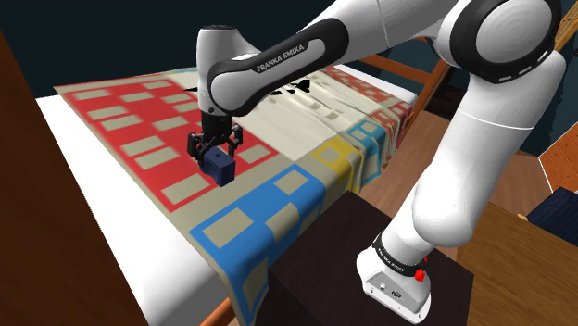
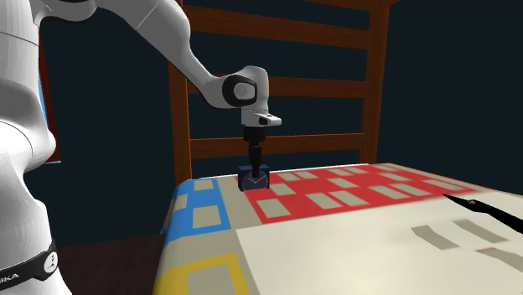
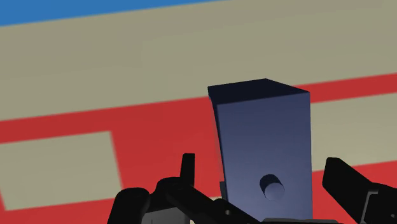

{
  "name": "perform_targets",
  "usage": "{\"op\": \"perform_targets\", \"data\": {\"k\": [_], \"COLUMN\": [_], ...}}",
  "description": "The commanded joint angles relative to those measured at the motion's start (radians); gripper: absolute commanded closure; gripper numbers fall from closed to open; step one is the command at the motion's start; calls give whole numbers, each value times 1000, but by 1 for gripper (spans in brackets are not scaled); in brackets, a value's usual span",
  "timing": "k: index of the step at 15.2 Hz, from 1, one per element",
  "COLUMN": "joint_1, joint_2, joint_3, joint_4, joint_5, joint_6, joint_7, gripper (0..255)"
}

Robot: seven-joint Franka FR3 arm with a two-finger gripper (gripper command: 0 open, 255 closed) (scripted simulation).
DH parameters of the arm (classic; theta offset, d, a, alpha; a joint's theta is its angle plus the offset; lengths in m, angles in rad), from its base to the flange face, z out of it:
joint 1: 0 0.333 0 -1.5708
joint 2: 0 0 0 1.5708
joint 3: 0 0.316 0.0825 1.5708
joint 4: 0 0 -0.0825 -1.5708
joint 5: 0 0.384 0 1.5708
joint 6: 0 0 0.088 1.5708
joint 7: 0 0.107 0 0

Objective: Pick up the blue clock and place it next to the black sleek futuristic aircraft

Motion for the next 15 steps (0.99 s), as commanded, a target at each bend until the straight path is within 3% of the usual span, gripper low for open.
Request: {"op": "perform_targets", "data": {"k": [1, 7, 8, 15], "joint_1": [0, 0, 0, 0], "joint_2": [4, 5, 5, 5], "joint_3": [0, 0, 0, 0], "joint_4": [-7, -7, -7, -7], "joint_5": [-2, -2, -2, -2], "joint_6": [12, 12, 12, 13], "joint_7": [1, 1, 1, 1], "gripper": [0, 0, 255, 255]}}
